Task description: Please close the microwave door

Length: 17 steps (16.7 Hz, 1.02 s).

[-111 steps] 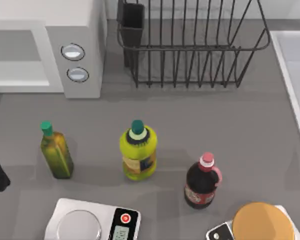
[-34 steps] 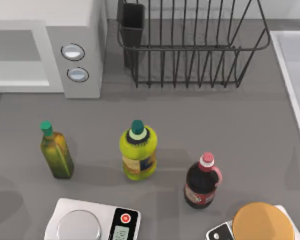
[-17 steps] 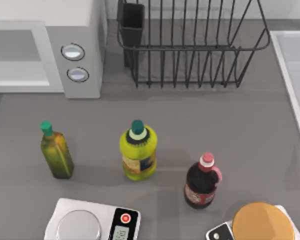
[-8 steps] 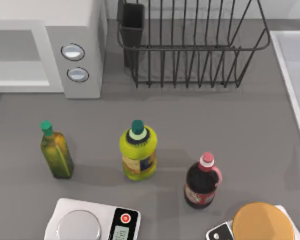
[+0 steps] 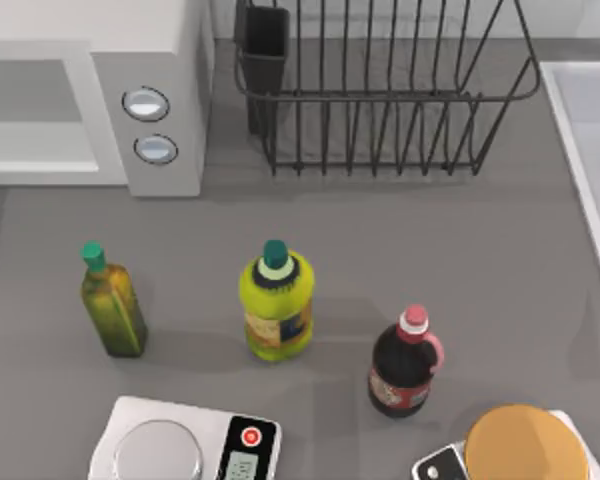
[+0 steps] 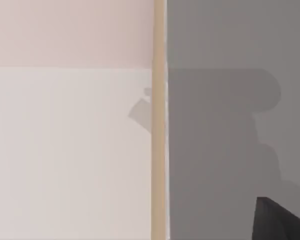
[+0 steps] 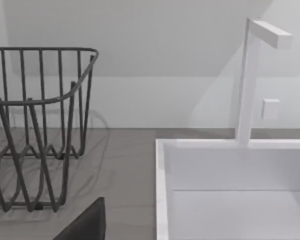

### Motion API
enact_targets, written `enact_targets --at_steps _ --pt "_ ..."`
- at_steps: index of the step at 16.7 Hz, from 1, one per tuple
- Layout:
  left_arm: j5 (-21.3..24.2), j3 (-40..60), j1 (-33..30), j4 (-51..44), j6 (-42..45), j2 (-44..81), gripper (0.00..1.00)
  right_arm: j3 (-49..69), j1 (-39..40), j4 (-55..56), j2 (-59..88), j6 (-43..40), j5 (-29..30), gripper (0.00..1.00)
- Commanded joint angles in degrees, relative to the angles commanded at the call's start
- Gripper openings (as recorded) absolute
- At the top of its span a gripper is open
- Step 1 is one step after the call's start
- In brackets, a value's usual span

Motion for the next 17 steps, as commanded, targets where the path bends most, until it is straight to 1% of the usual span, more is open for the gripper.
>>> enact_targets --at_steps 3,6,13,17 --pt "-1.74 -9.35 -3.56 3.91 -3.95 -6.57 0.0 0.0 0.0 0.0 0.0 0.0 0.0 1.0" --pt "-3.02 -14.78 -6.21 6.9 -6.92 -11.39 0.0 0.0 0.0 0.0 0.0 0.0 0.0 1.0" --pt "-3.3 -15.81 -6.78 7.44 -7.87 -12.59 0.0 0.0 0.0 0.0 0.0 0.0 0.0 1.0" --pt "-6.17 -20.08 -11.9 9.63 -12.66 -18.46 0.0 0.0 0.0 0.0 0.0 0.0 0.0 1.0"
